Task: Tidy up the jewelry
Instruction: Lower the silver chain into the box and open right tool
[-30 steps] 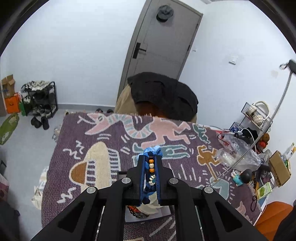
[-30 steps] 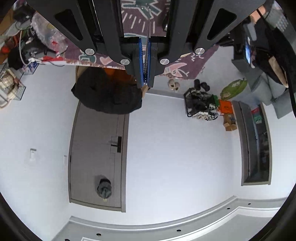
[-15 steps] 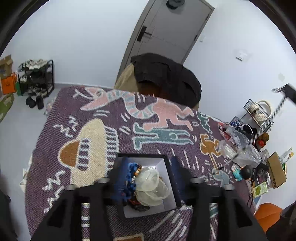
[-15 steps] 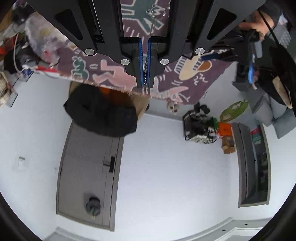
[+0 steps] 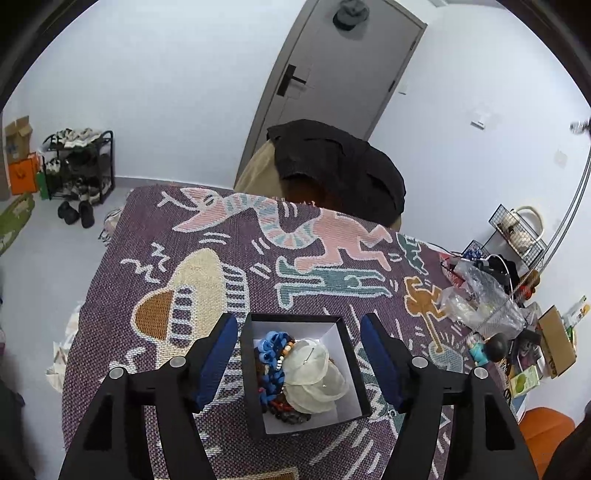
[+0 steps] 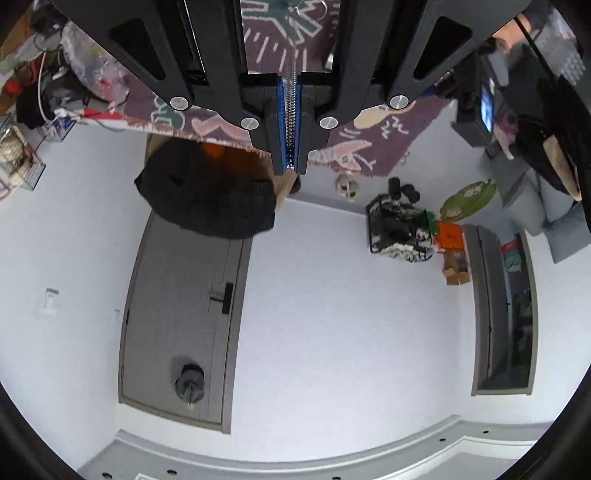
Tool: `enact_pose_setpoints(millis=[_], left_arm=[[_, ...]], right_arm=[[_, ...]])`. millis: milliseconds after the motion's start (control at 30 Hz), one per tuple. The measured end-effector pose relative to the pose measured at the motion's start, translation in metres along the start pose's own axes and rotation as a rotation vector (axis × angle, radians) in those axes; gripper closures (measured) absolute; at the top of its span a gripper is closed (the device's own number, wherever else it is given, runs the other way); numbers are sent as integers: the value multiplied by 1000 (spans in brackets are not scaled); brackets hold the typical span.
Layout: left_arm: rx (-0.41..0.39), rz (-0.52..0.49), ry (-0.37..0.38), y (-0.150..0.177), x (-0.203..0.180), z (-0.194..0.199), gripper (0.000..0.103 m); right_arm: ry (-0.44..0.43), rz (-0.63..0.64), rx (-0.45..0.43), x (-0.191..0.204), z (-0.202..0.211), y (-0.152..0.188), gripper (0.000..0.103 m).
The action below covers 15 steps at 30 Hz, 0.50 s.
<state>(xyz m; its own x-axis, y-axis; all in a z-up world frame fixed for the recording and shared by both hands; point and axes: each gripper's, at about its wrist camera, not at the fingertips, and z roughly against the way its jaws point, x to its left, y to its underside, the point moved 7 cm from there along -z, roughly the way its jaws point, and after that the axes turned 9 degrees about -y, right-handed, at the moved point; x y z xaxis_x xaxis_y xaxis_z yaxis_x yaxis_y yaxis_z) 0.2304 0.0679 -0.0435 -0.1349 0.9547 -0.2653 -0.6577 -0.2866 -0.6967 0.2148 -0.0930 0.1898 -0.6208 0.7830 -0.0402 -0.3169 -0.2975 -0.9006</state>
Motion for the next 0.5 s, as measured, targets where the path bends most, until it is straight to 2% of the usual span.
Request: enact_pose_setpoints(millis=[367, 500], left_arm=[[-15, 3, -19, 2, 17, 9, 33], [-21, 21, -27, 2, 28, 11, 33]], right_arm=[[-14, 40, -58, 37, 8, -42, 99], [-34, 53, -55, 54, -1, -42, 99]])
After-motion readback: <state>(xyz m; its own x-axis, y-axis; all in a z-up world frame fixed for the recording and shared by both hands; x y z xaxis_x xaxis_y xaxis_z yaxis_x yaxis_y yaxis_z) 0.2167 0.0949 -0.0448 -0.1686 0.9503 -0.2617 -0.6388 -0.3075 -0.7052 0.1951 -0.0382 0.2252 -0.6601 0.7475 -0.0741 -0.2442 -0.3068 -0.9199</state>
